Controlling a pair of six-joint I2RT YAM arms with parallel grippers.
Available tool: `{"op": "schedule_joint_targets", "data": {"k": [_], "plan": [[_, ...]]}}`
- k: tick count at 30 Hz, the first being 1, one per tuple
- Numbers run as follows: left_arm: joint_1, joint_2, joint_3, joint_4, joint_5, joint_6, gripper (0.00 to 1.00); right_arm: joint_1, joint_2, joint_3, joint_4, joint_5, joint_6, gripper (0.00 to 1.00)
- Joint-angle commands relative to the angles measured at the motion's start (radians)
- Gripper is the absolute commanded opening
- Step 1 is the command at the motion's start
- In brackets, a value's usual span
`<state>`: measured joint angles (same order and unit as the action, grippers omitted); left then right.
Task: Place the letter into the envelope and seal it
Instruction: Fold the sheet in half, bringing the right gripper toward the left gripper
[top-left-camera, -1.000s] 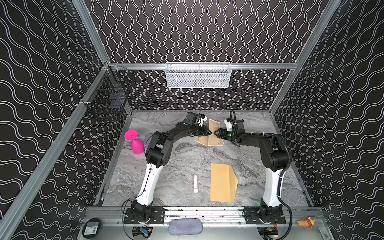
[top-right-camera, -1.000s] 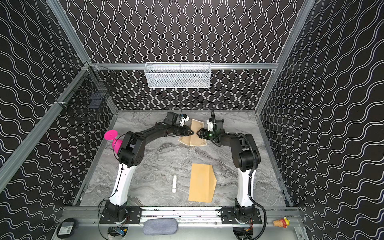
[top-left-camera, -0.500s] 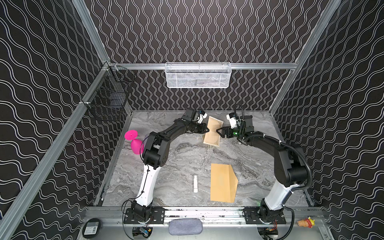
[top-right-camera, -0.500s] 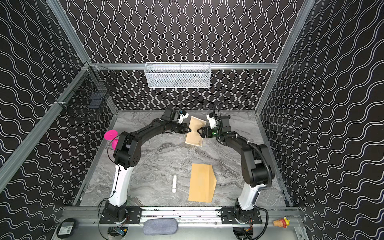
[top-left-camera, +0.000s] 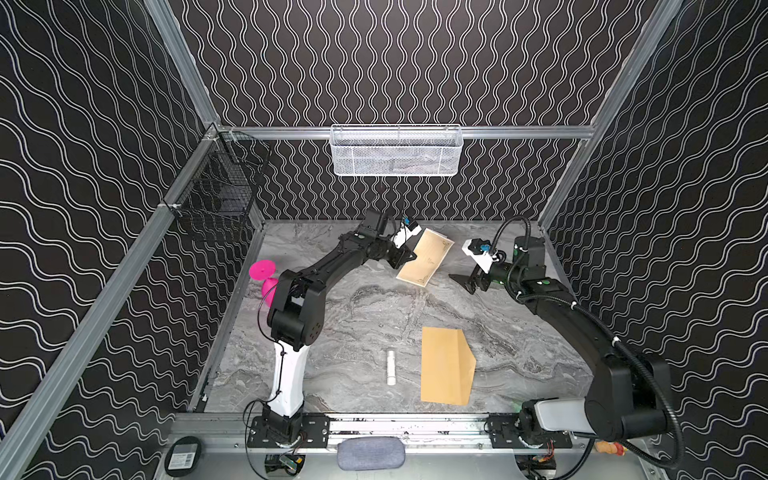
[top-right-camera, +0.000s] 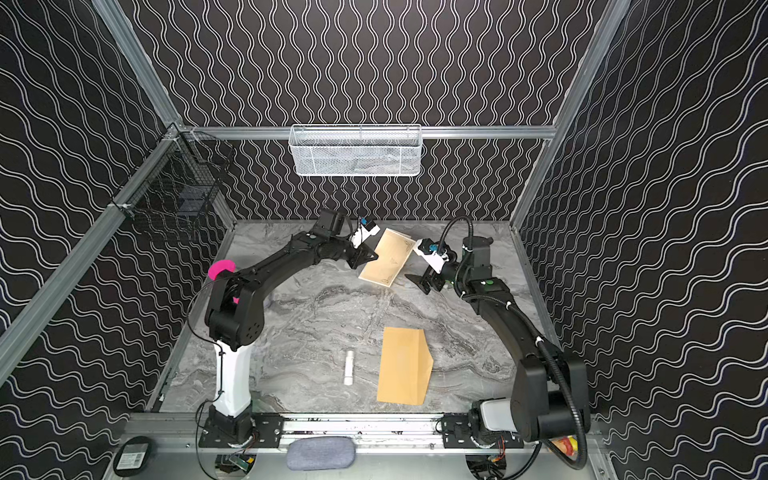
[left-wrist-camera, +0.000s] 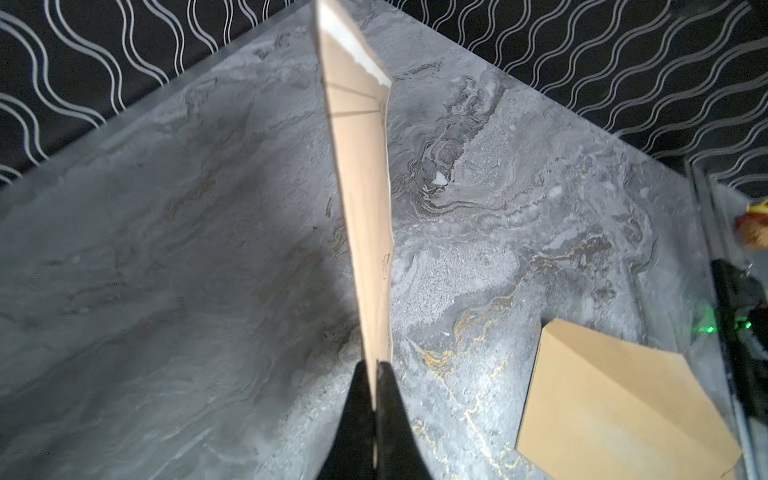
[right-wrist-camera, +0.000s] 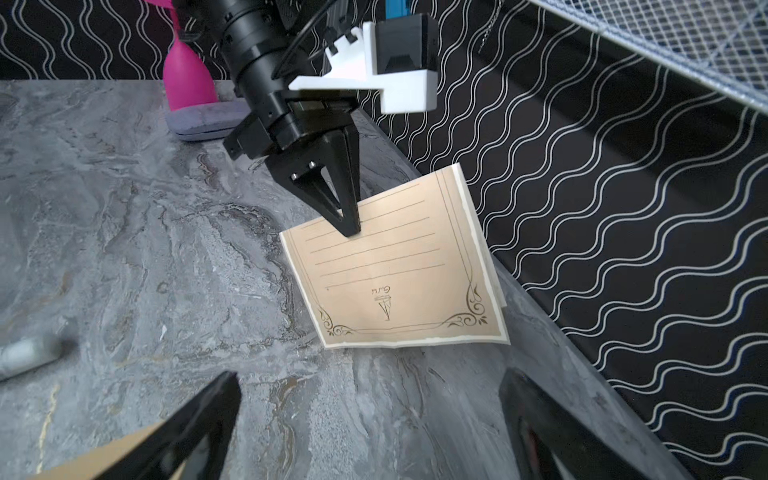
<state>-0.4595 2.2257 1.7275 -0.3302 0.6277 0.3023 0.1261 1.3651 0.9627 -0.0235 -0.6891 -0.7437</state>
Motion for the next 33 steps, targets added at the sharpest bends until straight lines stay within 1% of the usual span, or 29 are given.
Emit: {"op": "schedule_joint_targets", "data": {"k": [1, 4, 6, 9, 12, 15, 20, 22, 28, 30, 33], "plan": [[-0.008, -0.044, -0.022, 0.062, 0.028, 0.217, 0.00, -0.022, -0.008, 0.028, -0.121, -0.051, -0.123, 1.00], [-0.018, -0.075, -0.031, 0.033, 0.025, 0.323, 0.00, -0.031, -0.003, 0.091, -0.192, -0.070, -0.155, 1.00], [-0.024, -0.079, -0.008, -0.048, 0.039, 0.418, 0.00, -0.031, -0.003, 0.117, -0.224, -0.080, -0.176, 1.00], [-0.036, -0.089, 0.000, -0.114, -0.015, 0.497, 0.00, -0.031, -0.009, 0.142, -0.255, -0.098, -0.222, 1.00], [-0.043, -0.134, -0.063, -0.062, -0.049, 0.538, 0.00, -0.031, -0.015, 0.159, -0.271, -0.107, -0.260, 1.00], [-0.047, -0.177, -0.120, 0.001, -0.049, 0.572, 0.00, -0.031, -0.012, 0.202, -0.326, -0.121, -0.305, 1.00], [-0.065, -0.205, -0.130, 0.000, -0.034, 0.621, 0.00, -0.011, 0.008, 0.254, -0.382, -0.142, -0.369, 0.98], [-0.071, -0.205, -0.120, -0.022, -0.023, 0.635, 0.00, 0.010, 0.027, 0.280, -0.422, -0.132, -0.403, 0.95], [-0.088, -0.212, -0.128, -0.045, -0.029, 0.655, 0.00, 0.057, 0.083, 0.328, -0.457, -0.096, -0.417, 0.86], [-0.090, -0.218, -0.134, -0.041, -0.029, 0.655, 0.00, 0.067, 0.104, 0.348, -0.472, -0.084, -0.426, 0.78], [-0.091, -0.219, -0.135, -0.040, -0.027, 0.658, 0.00, 0.077, 0.142, 0.394, -0.523, -0.070, -0.440, 0.63]]}}
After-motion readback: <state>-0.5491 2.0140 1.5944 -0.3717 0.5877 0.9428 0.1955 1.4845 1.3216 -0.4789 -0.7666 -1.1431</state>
